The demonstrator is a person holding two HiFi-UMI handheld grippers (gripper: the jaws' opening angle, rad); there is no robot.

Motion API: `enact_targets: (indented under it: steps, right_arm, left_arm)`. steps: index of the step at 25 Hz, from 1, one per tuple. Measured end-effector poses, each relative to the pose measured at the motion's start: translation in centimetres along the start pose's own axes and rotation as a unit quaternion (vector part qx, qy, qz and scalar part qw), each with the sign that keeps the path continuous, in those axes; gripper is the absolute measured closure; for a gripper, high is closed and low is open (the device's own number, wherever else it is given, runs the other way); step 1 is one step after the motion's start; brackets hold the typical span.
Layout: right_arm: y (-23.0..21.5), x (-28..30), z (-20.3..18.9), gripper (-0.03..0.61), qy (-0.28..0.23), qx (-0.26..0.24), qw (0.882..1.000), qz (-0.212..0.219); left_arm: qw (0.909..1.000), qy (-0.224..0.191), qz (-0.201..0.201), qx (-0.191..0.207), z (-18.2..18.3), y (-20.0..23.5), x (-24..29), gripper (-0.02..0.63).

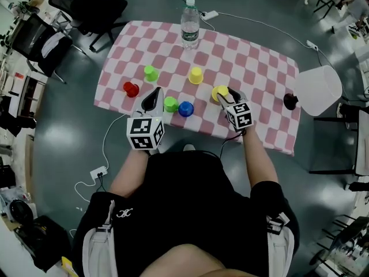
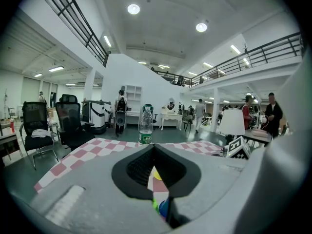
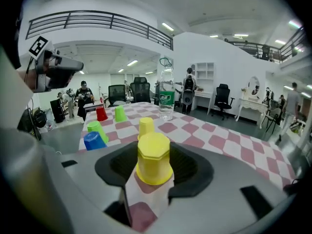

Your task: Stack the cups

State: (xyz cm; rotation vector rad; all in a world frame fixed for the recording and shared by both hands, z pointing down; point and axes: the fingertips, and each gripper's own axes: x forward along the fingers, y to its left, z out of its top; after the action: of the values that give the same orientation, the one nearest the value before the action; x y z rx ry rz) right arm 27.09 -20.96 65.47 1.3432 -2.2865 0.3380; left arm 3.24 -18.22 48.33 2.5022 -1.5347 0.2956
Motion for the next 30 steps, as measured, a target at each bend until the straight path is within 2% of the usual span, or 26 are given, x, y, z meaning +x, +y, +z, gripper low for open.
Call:
enact_targets:
  steps: [5,11,23,30]
  right_arm:
    - [2.1,-1.7,2.0,0.371,-0.027,-0.006,1.000,0.011]
    - [4.9,-2.6,3.2,0.371,-0.033,-0.019,0.999,0.016]
    - [9.2,-2.8,0.2,0.371,-0.005,-0.007,1.000,-0.006]
    - [11.9,-1.3,-1.9,0.371,0.025,0.010,0.999,-0.022]
  left_arm:
    - [1.0000,0.000,-0.004,-0.003,-0.2,-0.3,0.0,0.598]
    - [0.9998,0.008,-0.013,-0.009,-0.8,-0.3,-0.1,0.598]
    - [0.9983,0.023,-0.053,0.001,-1.3,0.3,-0.4,0.598]
    - [0.9967,0.021,-0.078,0.010,-1.2,2.1,-1.1,0.598]
